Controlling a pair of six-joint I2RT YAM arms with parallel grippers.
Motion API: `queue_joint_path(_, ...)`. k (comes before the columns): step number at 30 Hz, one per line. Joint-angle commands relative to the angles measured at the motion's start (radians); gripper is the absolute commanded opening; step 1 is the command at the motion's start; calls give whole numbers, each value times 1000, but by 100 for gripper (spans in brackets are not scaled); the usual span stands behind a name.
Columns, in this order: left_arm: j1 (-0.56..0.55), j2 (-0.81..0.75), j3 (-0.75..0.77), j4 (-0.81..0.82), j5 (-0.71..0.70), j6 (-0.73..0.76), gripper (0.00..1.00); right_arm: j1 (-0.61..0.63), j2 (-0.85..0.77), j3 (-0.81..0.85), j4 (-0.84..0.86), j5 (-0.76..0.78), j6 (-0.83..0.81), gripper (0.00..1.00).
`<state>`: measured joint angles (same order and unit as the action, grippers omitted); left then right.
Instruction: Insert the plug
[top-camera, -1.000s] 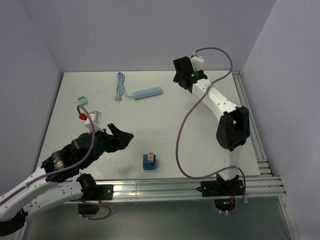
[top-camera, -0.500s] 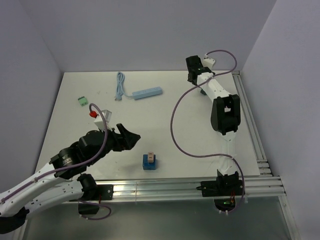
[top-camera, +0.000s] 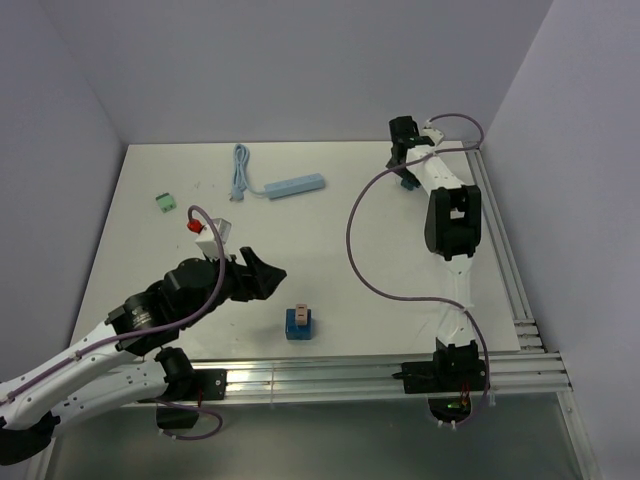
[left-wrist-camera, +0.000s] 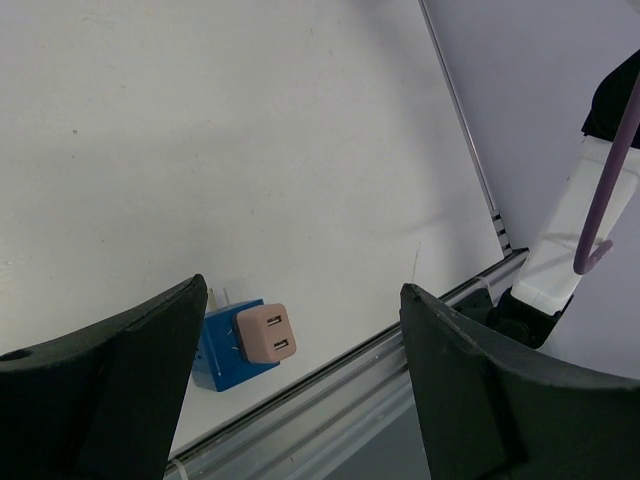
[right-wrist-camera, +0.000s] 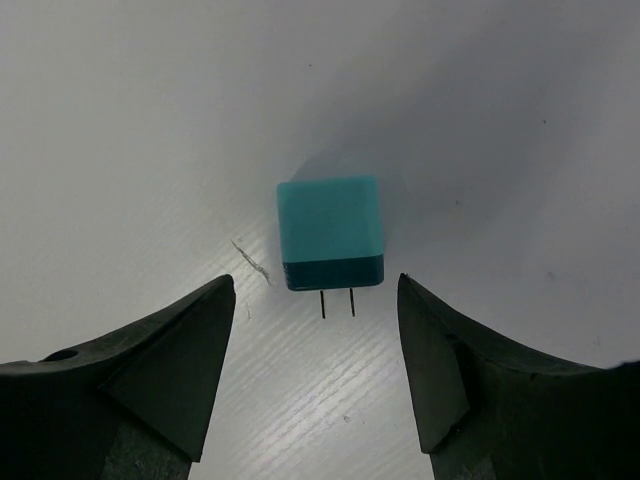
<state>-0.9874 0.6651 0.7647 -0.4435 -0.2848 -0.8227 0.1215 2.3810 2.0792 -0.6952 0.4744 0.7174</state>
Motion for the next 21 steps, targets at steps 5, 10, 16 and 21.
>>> queue_joint_path(5,-2,4,-4,54,3,42,84,-34,46,116,-61,-82,17,70)
queue_joint_path(10,-2,10,-4,54,6,42,84,-48,64,142,-104,-94,36,69)
queue_joint_path(16,-2,11,-5,54,6,45,84,-57,73,150,-122,-109,47,68)
queue_joint_path(21,-2,14,-2,58,13,45,84,-60,96,191,-148,-123,42,64)
